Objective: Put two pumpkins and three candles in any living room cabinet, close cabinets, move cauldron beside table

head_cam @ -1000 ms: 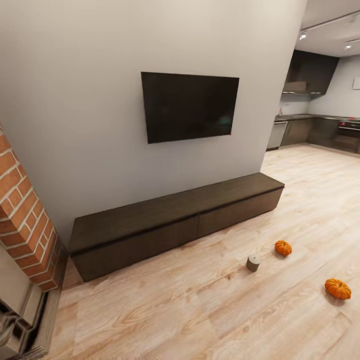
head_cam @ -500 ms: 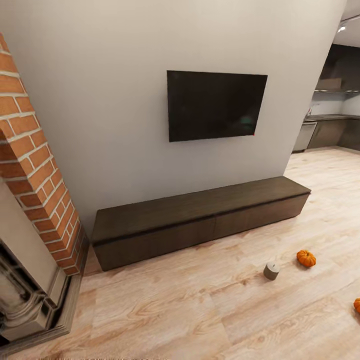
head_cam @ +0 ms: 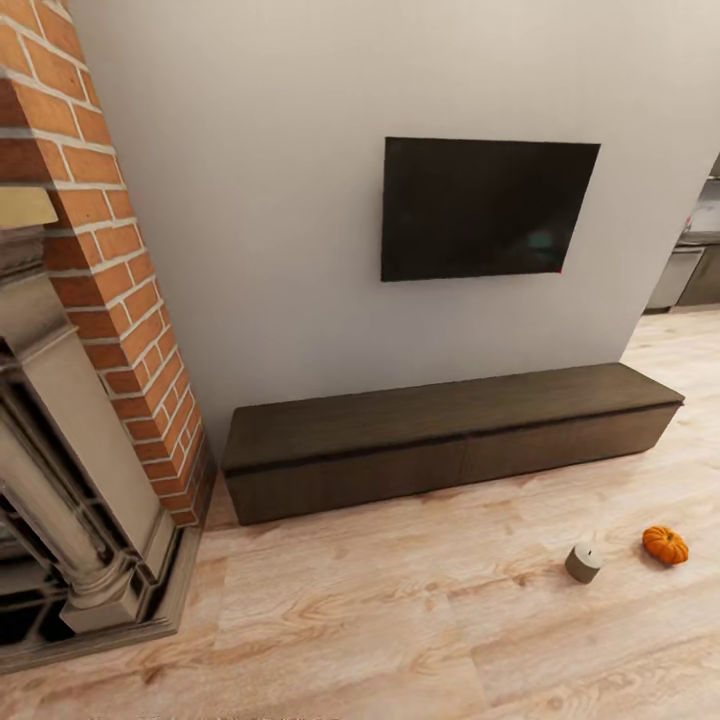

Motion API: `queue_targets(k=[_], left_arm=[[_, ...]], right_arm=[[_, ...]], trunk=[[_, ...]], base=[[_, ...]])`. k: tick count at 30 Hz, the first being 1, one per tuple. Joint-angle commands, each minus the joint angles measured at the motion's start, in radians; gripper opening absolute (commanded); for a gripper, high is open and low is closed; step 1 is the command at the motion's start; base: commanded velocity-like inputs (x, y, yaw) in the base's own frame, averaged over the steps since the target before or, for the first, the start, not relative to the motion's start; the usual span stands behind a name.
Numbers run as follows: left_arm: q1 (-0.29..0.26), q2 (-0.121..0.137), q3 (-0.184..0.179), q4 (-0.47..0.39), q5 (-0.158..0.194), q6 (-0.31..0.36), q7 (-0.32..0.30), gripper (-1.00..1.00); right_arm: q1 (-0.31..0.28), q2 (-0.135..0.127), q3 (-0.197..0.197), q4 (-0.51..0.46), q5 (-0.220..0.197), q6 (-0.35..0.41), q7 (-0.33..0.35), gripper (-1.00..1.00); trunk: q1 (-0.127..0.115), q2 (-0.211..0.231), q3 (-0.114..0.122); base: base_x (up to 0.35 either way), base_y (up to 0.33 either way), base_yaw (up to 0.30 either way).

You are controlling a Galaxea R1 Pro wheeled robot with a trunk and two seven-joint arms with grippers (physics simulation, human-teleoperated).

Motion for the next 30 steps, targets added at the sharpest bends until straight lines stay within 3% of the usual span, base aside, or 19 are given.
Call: queue_targets(k=[1,12,30], left_arm=[[0.001,0.000,0.000,-0.001,0.000,-0.001,-0.001,1.00],[0.001,0.001,-0.001,-0.001,-0.002,-0.001,-0.001,1.00],[0.001,0.002,-0.002,-0.001,-0.002,-0.002,-0.001,1.00]], right_arm=[[0.000,0.000,0.000,0.001,0.000,-0.003,-0.001,1.00],[0.000,0.000,0.000,0.001,0.000,-0.003,0.000,1.00],[0.000,0.000,0.000,0.001,0.000,-0.003,0.001,1.00]], trunk=[[0.000,0.000,-0.001],[0.000,0.000,-0.006],[0.000,0.000,-0.006]], base=[[0.000,0.000,0.251],[0.110,0.000,0.217],[0.330,-0.018,0.010]])
